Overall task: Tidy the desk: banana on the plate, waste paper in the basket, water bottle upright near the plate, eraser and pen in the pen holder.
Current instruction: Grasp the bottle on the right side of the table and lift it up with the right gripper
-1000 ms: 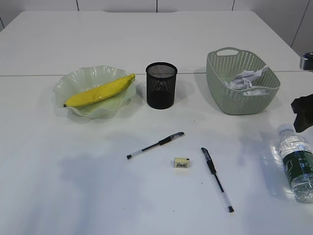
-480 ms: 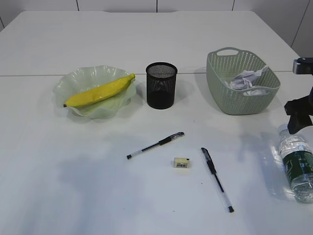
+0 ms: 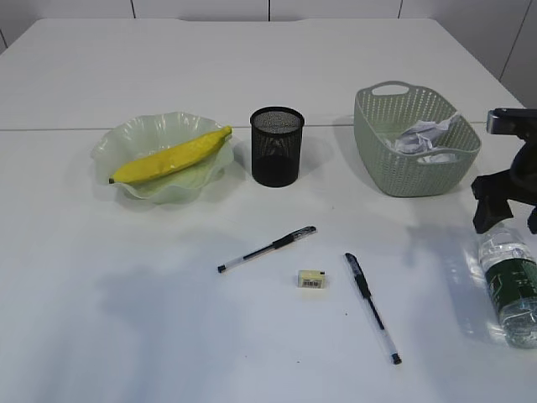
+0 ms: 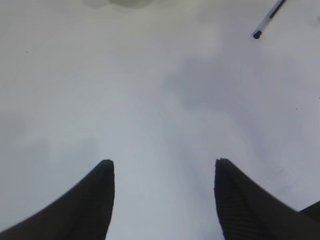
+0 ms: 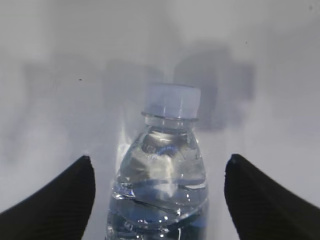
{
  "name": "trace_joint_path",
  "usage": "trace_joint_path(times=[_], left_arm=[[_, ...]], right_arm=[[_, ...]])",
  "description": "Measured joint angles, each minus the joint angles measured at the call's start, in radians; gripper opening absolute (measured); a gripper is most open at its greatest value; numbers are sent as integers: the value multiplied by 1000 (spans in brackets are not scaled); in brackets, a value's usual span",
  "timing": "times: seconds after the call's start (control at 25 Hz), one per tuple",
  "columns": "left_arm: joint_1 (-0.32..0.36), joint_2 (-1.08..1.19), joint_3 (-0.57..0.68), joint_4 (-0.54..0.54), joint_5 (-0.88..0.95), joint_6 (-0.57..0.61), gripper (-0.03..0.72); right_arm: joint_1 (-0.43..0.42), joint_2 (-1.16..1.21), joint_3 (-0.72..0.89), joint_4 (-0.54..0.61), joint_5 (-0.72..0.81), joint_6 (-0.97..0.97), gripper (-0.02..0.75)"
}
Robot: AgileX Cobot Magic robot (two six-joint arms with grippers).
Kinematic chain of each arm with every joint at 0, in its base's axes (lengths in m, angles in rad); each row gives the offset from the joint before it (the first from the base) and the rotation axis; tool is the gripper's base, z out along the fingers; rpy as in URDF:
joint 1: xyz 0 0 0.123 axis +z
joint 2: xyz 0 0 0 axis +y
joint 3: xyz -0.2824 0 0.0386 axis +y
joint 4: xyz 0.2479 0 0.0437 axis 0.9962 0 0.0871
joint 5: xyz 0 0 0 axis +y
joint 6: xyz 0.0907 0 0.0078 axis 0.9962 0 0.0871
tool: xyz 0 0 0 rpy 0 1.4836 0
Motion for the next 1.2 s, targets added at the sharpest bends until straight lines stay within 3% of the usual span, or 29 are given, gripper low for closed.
trace_joint_path(times=[1.2], left_arm=[[0,0,0,0,26,-17,456]], right_arm=[[0,68,-5,7,-6,-22,592]])
